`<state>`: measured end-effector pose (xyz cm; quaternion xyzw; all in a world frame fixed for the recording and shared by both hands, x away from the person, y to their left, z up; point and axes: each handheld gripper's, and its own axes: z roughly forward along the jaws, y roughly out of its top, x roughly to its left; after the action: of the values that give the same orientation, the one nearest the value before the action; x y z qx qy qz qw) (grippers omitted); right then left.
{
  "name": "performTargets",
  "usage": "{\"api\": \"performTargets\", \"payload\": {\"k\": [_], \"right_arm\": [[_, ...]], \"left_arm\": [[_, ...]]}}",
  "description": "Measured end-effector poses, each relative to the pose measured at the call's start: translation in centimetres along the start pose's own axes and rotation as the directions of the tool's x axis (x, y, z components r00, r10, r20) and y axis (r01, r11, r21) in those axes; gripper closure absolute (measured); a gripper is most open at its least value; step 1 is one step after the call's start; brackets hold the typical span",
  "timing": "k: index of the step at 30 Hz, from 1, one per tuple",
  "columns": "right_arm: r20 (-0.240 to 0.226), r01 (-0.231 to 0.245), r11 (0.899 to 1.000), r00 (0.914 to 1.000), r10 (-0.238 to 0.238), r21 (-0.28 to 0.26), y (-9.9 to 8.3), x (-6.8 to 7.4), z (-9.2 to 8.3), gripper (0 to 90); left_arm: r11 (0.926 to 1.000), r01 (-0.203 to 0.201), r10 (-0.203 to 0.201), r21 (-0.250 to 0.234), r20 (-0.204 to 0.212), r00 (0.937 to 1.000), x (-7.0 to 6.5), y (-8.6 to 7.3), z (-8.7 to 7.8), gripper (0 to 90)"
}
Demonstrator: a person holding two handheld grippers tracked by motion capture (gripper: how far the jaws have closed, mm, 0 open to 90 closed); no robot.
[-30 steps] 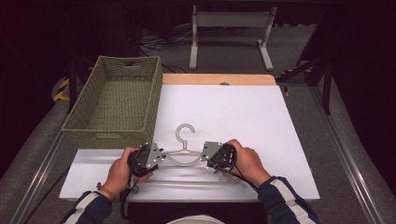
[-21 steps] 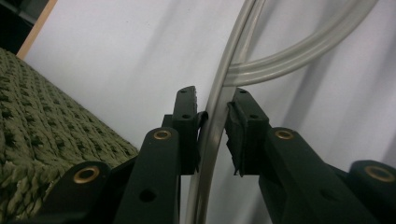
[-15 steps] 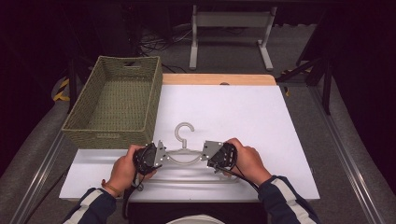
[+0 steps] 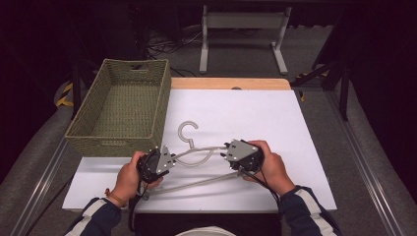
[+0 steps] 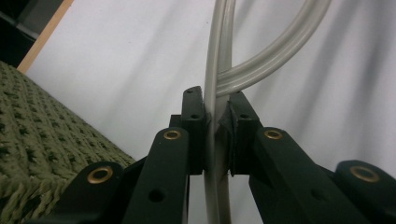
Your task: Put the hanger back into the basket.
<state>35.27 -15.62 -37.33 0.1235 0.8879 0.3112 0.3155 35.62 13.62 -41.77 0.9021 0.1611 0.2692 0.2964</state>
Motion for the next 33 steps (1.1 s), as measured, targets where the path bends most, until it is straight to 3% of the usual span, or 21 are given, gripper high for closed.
{"api": "performTargets", "payload": {"k": [4, 7, 9, 11, 15, 17, 19, 21, 22, 23, 25, 27, 30, 33], "right_arm": [[0.081, -0.079, 0.993, 0.9929, 0.086, -0.085, -2.2, -1.1, -2.5, 53.3], [0.132, -0.119, 0.985, 0.9819, 0.135, -0.123, -4.1, -1.5, -4.0, 48.0], [0.179, -0.142, 0.977, 0.9689, 0.171, -0.162, -5.2, -1.5, -4.8, 43.1], [0.197, -0.184, 0.963, 0.9549, 0.222, -0.196, -6.5, -1.5, -5.4, 38.2], [0.261, -0.225, 0.958, 0.9278, 0.266, -0.178, -8.9, -0.8, -5.4, 30.2], [0.281, -0.228, 0.962, 0.9232, 0.262, -0.151, -9.8, -0.5, -5.3, 27.8], [0.287, -0.246, 0.959, 0.9167, 0.278, -0.142, -10.4, -0.4, -5.3, 26.6], [0.291, -0.284, 0.946, 0.9019, 0.319, -0.156, -11.1, -0.5, -5.3, 24.9], [0.302, -0.296, 0.942, 0.8941, 0.331, -0.156, -11.4, -0.5, -5.4, 21.6], [0.324, -0.312, 0.937, 0.88, 0.347, -0.159, -11.7, -0.5, -5.4, 19.5], [0.349, -0.321, 0.935, 0.8676, 0.354, -0.152, -12.0, -0.5, -5.3, 19.4], [0.352, -0.327, 0.932, 0.8637, 0.361, -0.154, -12.4, -0.4, -5.1, 19.3], [0.336, -0.337, 0.929, 0.8666, 0.368, -0.15, -12.8, -0.4, -4.9, 18.7], [0.321, -0.335, 0.929, 0.8723, 0.369, -0.156, -12.7, -0.3, -4.7, 18.7]], "left_arm": [[0.9976, 0.051, -0.051, -0.046, 0.001, 0.9987, 0.6, -0.3, -0.5, 80.8], [0.9937, 0.082, -0.082, -0.077, -0.001, 0.9966, 1.0, -0.4, -0.8, 80.9], [0.9906, 0.1, -0.101, -0.093, -0.001, 0.9949, 1.3, -0.4, -1.0, 80.9], [0.9896, 0.109, -0.11, -0.094, -0.005, 0.9939, 1.6, -0.3, -1.1, 81.0], [0.9851, 0.116, -0.12, -0.127, -0.021, 0.9926, 1.9, 0.1, -1.5, 81.0], [0.9814, 0.131, -0.135, -0.141, -0.019, 0.9907, 2.2, 0.4, -1.8, 81.0], [0.9782, 0.128, -0.135, -0.163, -0.035, 0.9902, 2.4, 0.7, -1.9, 81.0], [0.9744, 0.141, -0.148, -0.175, -0.024, 0.9888, 2.8, 1.0, -2.0, 81.1], [0.9717, 0.146, -0.156, -0.186, -0.038, 0.9871, 2.9, 1.1, -2.1, 81.0], [0.9696, 0.154, -0.163, -0.191, -0.034, 0.986, 3.1, 1.2, -2.1, 81.0], [0.9634, 0.168, -0.18, -0.209, -0.042, 0.9827, 3.4, 1.4, -2.4, 81.0], [0.9565, 0.182, -0.197, -0.228, -0.047, 0.9793, 3.9, 1.5, -2.8, 81.0], [0.9464, 0.206, -0.226, -0.249, -0.055, 0.9725, 4.6, 1.6, -3.3, 81.0], [0.928, 0.253, -0.28, -0.273, -0.062, 0.958, 5.8, 1.5, -3.8, 81.1]]}}
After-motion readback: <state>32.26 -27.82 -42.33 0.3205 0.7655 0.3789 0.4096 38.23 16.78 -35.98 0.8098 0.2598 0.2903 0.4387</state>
